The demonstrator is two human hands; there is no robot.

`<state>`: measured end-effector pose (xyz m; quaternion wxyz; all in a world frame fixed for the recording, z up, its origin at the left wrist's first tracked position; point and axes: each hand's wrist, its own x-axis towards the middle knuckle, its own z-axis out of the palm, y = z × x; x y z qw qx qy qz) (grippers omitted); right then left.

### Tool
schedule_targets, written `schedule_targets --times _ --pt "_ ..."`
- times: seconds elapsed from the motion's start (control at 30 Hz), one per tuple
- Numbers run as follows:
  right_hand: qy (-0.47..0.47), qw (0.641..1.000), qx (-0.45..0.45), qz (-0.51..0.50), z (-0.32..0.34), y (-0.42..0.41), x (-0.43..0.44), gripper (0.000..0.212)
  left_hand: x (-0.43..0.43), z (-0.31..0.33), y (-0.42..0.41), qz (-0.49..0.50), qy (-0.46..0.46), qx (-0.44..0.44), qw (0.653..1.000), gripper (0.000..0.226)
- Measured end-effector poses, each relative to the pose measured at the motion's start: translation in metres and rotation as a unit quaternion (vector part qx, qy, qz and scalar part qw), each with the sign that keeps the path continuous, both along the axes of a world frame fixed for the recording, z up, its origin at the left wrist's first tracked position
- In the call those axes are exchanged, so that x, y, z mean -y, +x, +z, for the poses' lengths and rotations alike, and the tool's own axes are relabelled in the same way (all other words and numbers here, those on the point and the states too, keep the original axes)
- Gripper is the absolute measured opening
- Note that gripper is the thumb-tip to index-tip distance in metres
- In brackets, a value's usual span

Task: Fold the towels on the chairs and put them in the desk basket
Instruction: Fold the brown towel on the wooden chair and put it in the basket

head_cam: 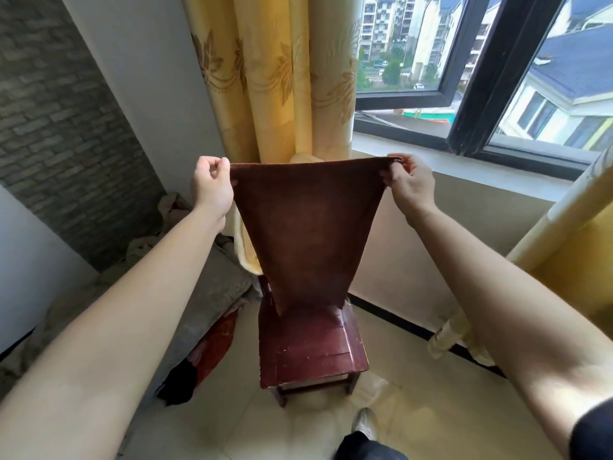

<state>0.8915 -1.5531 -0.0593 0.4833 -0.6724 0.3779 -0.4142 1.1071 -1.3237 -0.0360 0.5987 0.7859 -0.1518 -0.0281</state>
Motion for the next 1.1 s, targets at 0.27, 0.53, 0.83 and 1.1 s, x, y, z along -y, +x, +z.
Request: schedule_targets --times 0.27,0.53,0.83,1.1 --pt "0.038 0.998 -0.004 -0.039 -0.024 -0.039 -0.045 0.024 -0.038 -0.026 -0.041 -0.002 0.035 0.107 0.994 0.019" --pt "0.124 0.983 -0.113 -0.077 -0.138 -0.098 -0.114 0.022 -0.109 -0.126 -0.109 -0.036 0.061 0.068 0.995 0.014" --pt "0.124 0.936 -0.323 -0.059 -0.242 -0.175 -0.189 0.032 -0.192 -0.245 -0.185 -0.033 0.179 -0.090 0.979 0.014" --pt "0.148 0.918 -0.366 -0.040 -0.265 -0.202 -0.201 0.031 -0.212 -0.280 -0.204 -0.046 0.299 -0.132 0.944 0.018"
